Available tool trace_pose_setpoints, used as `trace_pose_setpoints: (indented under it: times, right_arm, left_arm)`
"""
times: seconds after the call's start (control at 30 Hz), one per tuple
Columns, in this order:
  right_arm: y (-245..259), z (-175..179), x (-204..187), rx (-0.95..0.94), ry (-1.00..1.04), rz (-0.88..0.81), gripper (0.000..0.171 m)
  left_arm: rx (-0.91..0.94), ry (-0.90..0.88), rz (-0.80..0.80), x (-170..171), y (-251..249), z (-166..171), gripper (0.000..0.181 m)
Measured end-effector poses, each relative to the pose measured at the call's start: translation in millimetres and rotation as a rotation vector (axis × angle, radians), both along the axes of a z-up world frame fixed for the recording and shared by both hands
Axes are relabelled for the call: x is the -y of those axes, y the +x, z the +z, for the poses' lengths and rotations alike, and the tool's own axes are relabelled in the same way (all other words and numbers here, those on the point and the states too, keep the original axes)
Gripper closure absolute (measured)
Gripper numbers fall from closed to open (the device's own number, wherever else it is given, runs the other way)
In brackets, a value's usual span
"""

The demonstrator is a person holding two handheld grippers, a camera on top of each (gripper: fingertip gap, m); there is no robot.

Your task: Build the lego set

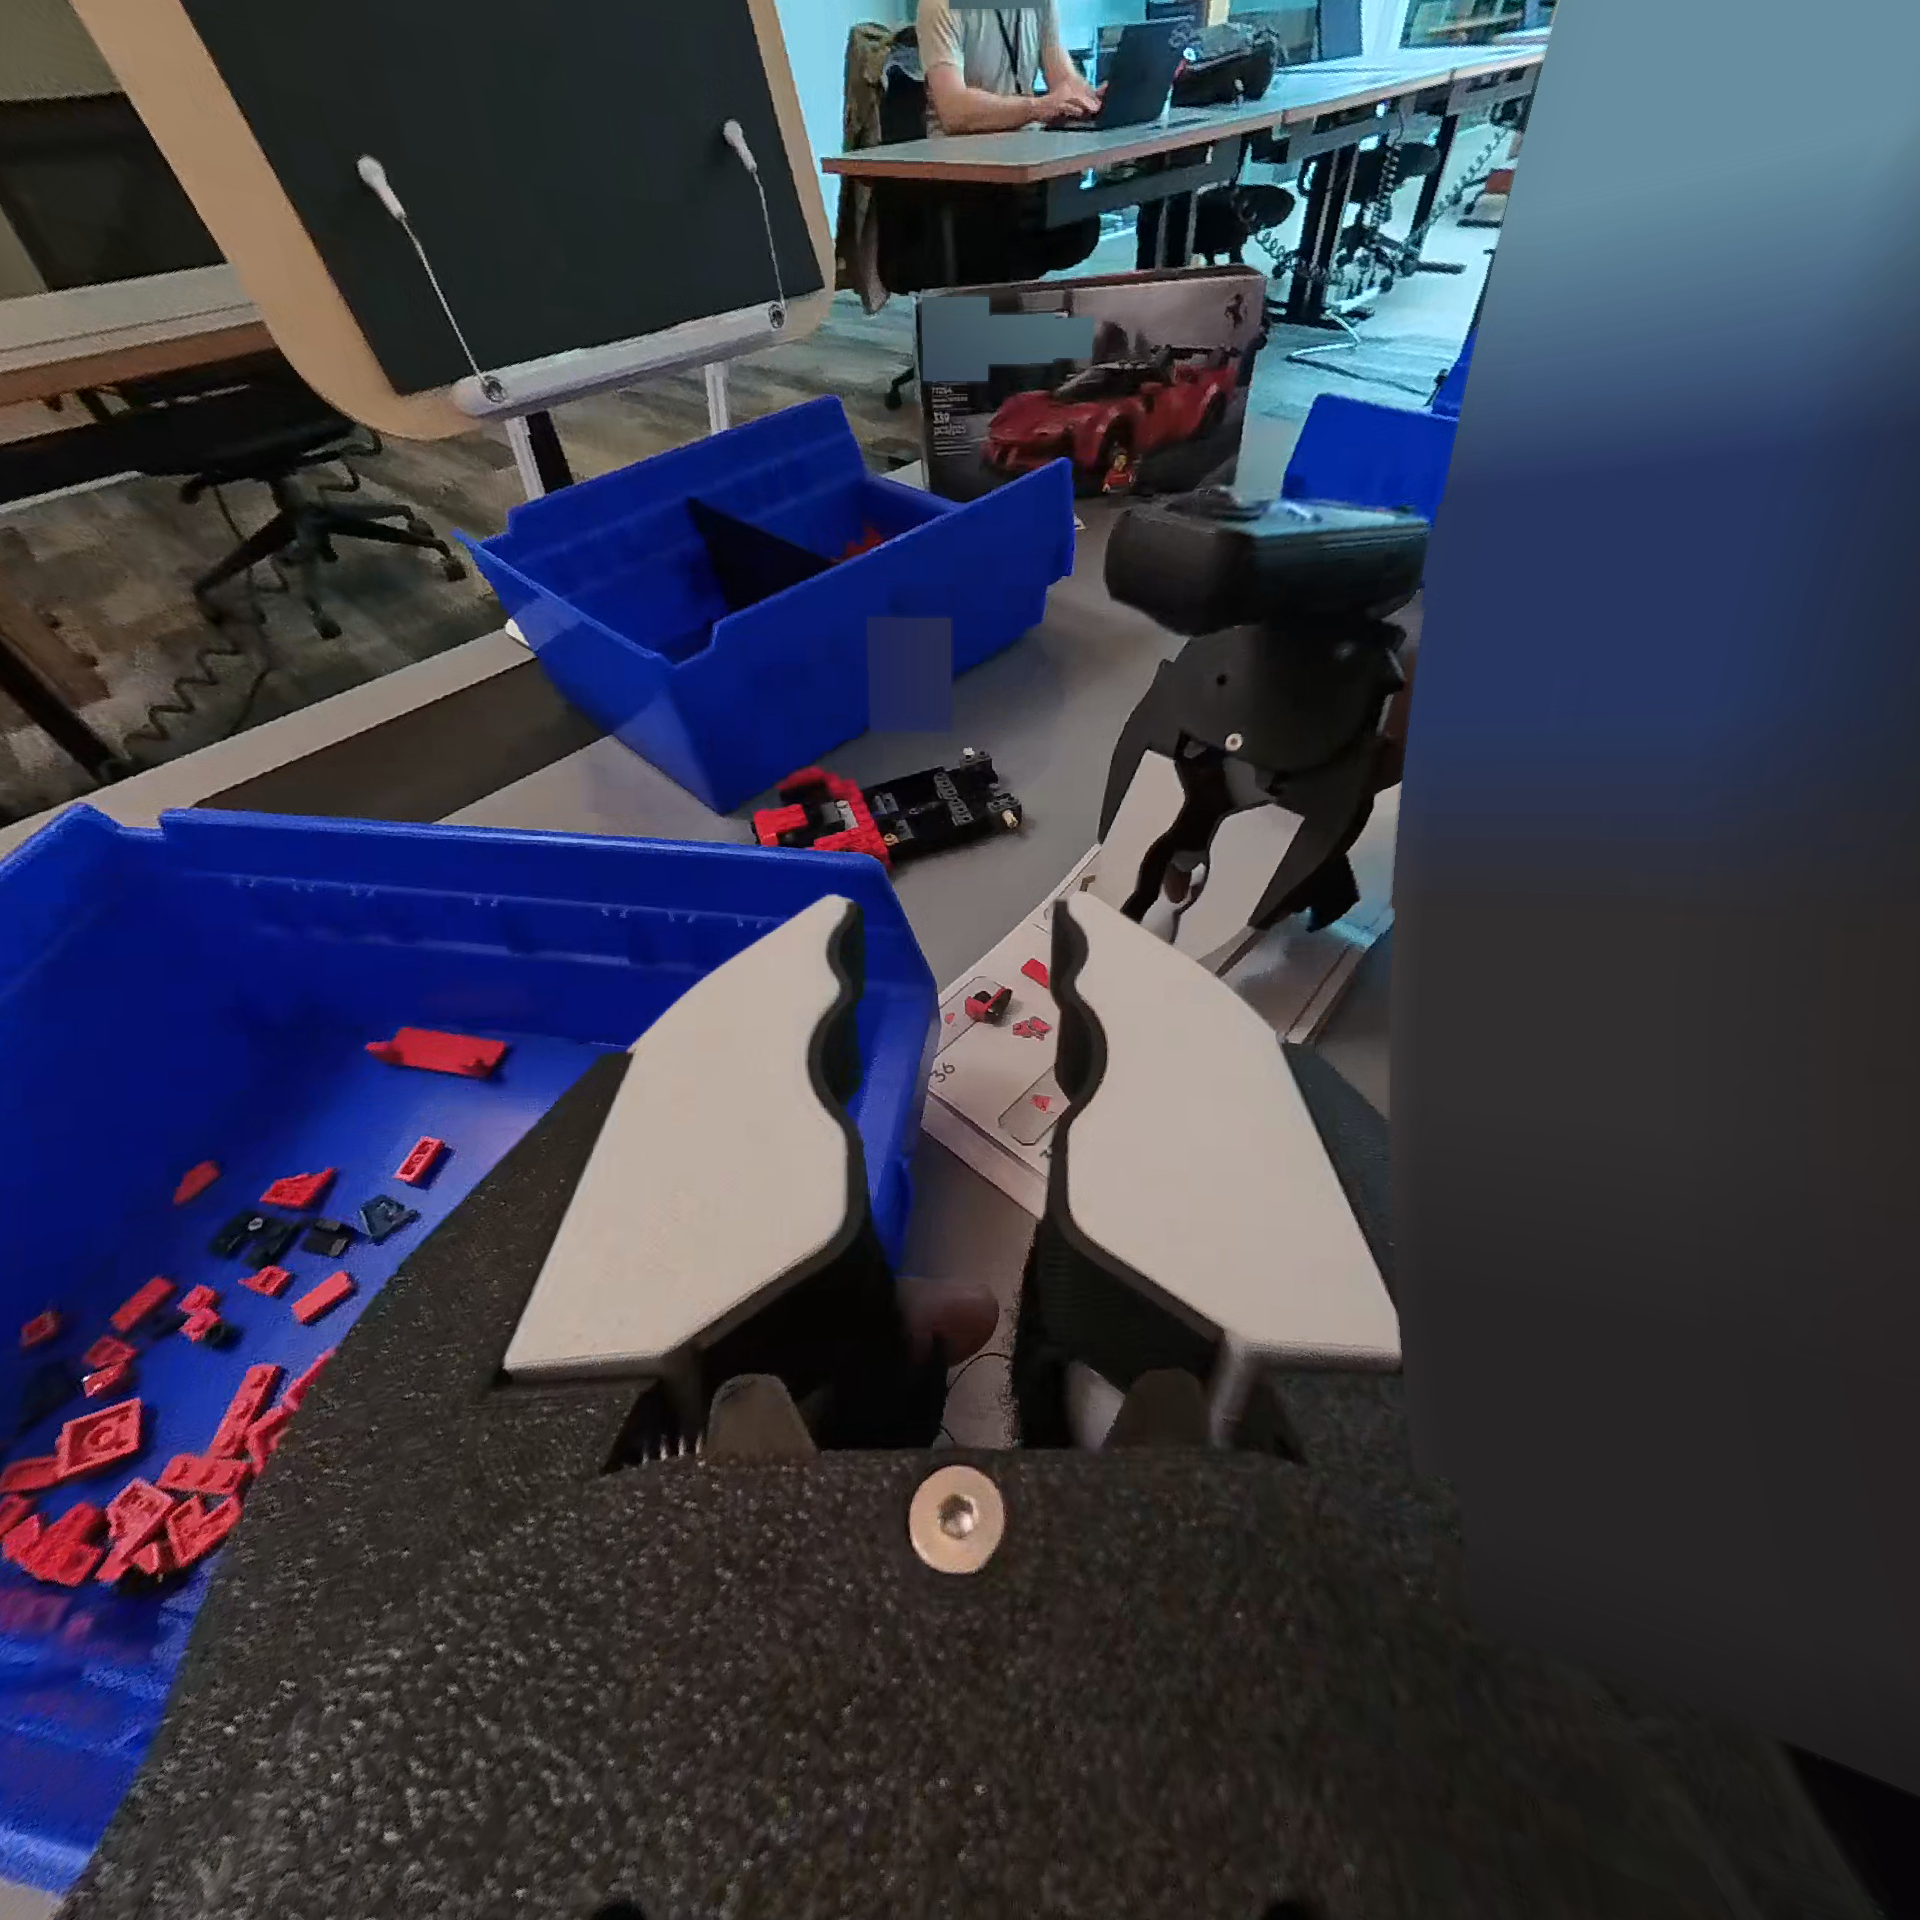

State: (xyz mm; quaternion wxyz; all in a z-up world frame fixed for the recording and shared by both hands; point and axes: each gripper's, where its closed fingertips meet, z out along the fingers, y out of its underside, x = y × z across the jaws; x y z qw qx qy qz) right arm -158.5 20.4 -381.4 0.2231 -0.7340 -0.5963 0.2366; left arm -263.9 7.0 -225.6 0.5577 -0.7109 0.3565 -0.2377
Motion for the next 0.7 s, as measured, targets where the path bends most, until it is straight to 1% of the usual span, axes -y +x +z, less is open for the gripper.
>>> trace_pose_setpoints:
  times: [0.23,0.5,0.7]
  right_arm:
    - [-7,-8,-3,0.013,-0.001,0.009,0.152]
    - [-7,-6,-4,-0.004,-0.003,0.007,0.138]
    - [-4,18,-4,-0.111,0.009,-0.018,0.138]
  left_arm:
    - [0.068,0.011,0.04,-4,-16,6,0.149]
    - [-0.013,0.002,0.135,-10,-42,-2,0.147]
    - [-0.113,-0.025,0.241,-16,-74,-6,0.149]
